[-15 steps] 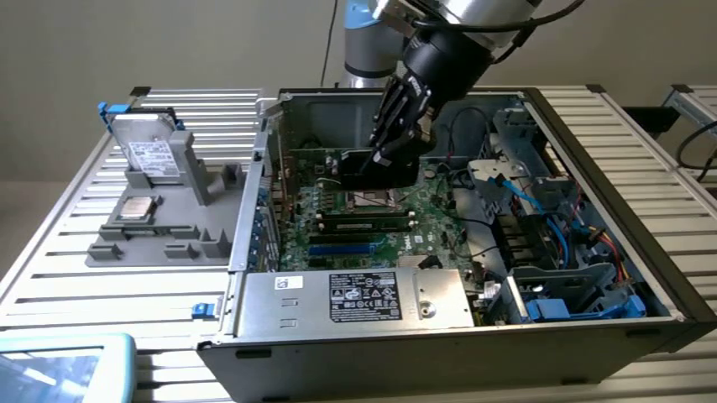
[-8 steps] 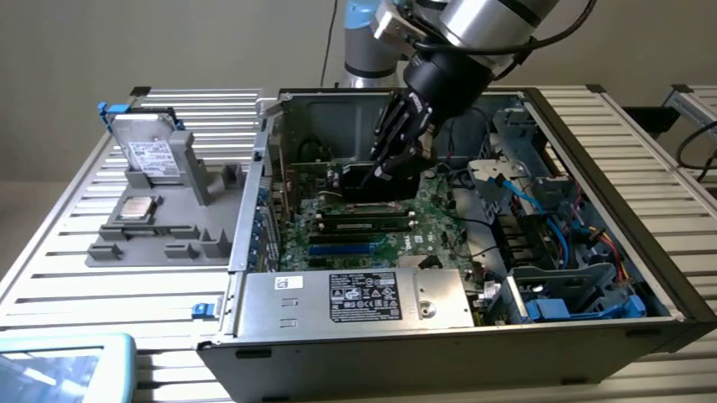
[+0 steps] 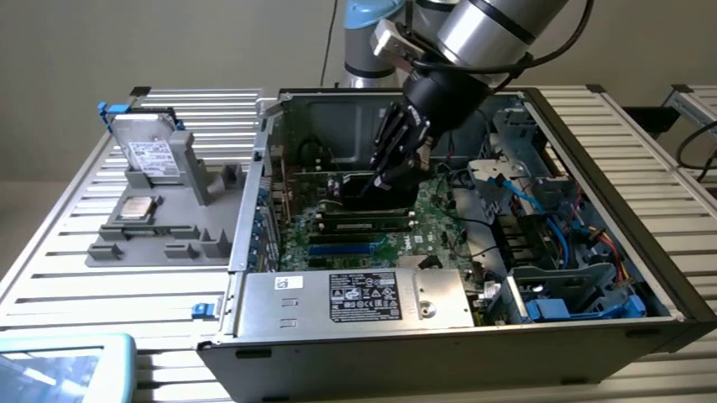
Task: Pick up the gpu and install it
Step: 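Insert the gpu into the slot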
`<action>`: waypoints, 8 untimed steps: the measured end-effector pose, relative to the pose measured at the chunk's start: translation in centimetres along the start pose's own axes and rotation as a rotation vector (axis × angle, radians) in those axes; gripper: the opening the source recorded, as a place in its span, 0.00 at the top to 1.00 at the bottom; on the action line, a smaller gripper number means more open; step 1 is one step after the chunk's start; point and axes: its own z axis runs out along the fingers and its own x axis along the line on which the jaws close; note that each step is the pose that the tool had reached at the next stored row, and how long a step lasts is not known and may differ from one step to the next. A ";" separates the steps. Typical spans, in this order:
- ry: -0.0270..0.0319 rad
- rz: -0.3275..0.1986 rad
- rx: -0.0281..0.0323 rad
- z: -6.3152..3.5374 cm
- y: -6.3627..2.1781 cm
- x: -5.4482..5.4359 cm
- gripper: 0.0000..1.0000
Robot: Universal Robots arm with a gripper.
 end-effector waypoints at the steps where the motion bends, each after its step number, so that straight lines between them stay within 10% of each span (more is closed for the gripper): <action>1: 0.0000 0.000 0.0000 0.16 -0.09 0.0 0.73; 8: 0.0000 0.000 0.0000 1.27 -0.69 0.0 0.73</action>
